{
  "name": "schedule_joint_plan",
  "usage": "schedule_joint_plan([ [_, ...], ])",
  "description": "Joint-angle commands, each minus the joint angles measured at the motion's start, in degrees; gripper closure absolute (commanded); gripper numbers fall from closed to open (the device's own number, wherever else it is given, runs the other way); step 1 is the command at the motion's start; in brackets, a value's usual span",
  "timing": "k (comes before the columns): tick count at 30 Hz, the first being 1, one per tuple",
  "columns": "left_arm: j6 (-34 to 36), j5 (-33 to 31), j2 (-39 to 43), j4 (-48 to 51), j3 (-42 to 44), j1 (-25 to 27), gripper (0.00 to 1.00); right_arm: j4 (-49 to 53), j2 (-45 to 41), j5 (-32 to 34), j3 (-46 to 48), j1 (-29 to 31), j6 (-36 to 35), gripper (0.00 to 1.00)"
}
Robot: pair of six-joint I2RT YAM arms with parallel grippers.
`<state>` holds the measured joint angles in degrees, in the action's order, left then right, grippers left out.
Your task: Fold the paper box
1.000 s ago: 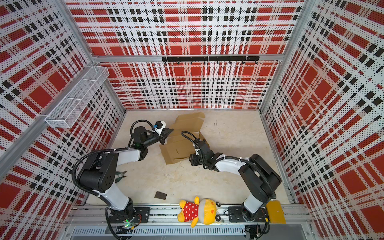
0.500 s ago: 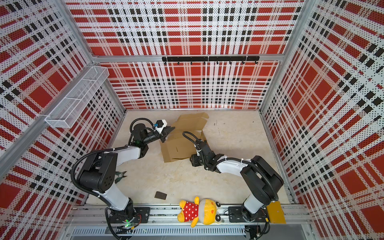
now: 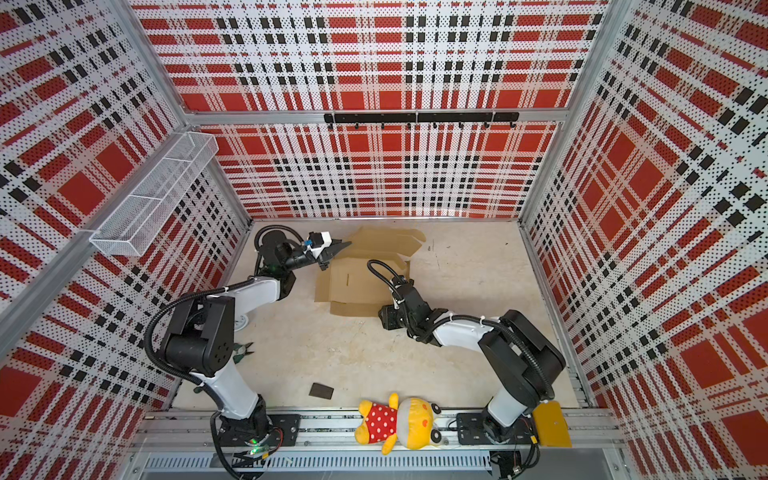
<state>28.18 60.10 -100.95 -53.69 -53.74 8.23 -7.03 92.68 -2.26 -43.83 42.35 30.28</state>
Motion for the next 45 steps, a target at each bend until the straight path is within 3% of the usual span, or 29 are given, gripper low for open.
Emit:
schedule_joint_plan([
  [1,7.4,6.4,-4.4,-24.5,6.1,-1.8,1.00,-1.0,-4.6,1.0,1.4,-0.1,0.0,0.49],
  [4,7.9,7.5,-2.6,-22.8,6.2,-3.6,1.00,2.9,-12.1,3.2,3.6,-0.2,-2.5,0.48],
  [7,13.5,11.2,-0.2,-22.9,8.5,-4.5,1.00,6.3,-19.5,3.6,6.5,-2.0,-4.4,0.47],
  [12,17.6,13.8,3.9,-23.2,12.9,-4.6,1.00,5.3,-32.2,-2.0,14.0,-12.5,-6.6,0.46],
  [15,18.0,13.3,6.4,-23.5,14.9,-3.9,1.00,4.4,-34.5,-5.4,15.2,-19.0,-7.2,0.46],
  [22,17.5,13.4,9.2,-24.0,16.5,-2.3,1.00,-4.2,-20.9,-16.7,12.2,-26.7,-7.2,0.43],
  [27,16.5,13.7,9.8,-24.0,16.9,-2.4,1.00,-19.5,-5.9,-26.1,9.5,-27.0,-7.6,0.37],
  [33,16.6,13.4,9.9,-24.0,17.3,-2.4,1.00,-34.4,9.9,-33.2,4.6,-26.8,-1.0,0.37],
  [45,16.4,13.1,9.5,-24.0,17.0,-2.3,1.00,-58.5,20.3,-40.4,4.5,-24.2,5.3,0.39],
])
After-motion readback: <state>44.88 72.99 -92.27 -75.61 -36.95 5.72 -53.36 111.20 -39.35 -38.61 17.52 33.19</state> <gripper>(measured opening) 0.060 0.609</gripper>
